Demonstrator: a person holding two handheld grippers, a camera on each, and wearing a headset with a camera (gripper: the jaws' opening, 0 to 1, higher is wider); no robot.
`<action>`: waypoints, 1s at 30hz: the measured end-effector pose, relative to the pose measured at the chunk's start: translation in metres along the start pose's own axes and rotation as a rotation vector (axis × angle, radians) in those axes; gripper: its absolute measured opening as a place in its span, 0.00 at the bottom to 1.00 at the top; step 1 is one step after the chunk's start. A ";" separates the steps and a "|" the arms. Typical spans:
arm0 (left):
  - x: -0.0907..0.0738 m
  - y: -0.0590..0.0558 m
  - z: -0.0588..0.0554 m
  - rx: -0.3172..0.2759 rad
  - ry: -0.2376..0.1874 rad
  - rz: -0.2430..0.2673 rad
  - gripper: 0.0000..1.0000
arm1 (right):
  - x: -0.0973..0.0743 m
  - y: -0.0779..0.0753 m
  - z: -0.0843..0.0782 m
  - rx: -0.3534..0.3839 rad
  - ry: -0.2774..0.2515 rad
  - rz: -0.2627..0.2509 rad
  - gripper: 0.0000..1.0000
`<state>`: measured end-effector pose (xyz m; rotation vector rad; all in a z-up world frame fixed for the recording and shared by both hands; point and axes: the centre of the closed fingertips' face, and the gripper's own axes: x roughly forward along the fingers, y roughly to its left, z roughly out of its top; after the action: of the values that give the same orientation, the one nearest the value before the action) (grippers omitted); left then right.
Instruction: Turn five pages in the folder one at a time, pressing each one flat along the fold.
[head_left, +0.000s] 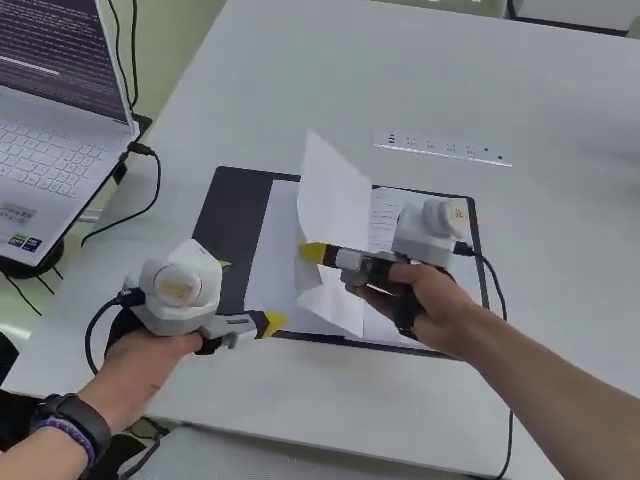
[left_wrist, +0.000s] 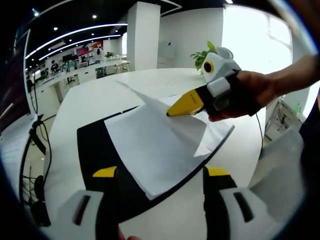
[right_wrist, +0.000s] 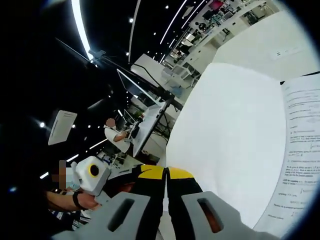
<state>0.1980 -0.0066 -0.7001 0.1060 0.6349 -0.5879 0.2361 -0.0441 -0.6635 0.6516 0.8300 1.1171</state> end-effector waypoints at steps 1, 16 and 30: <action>-0.001 0.000 -0.001 -0.002 0.000 0.002 0.67 | 0.002 -0.001 -0.001 0.001 0.004 0.000 0.00; -0.013 0.008 -0.018 -0.027 0.013 0.036 0.67 | 0.032 -0.030 -0.021 0.024 0.082 -0.022 0.00; -0.013 0.008 -0.025 -0.056 0.012 0.036 0.67 | 0.053 -0.050 -0.040 0.060 0.141 -0.052 0.00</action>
<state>0.1809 0.0133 -0.7127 0.0690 0.6596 -0.5346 0.2390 -0.0077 -0.7388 0.6021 0.9990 1.1040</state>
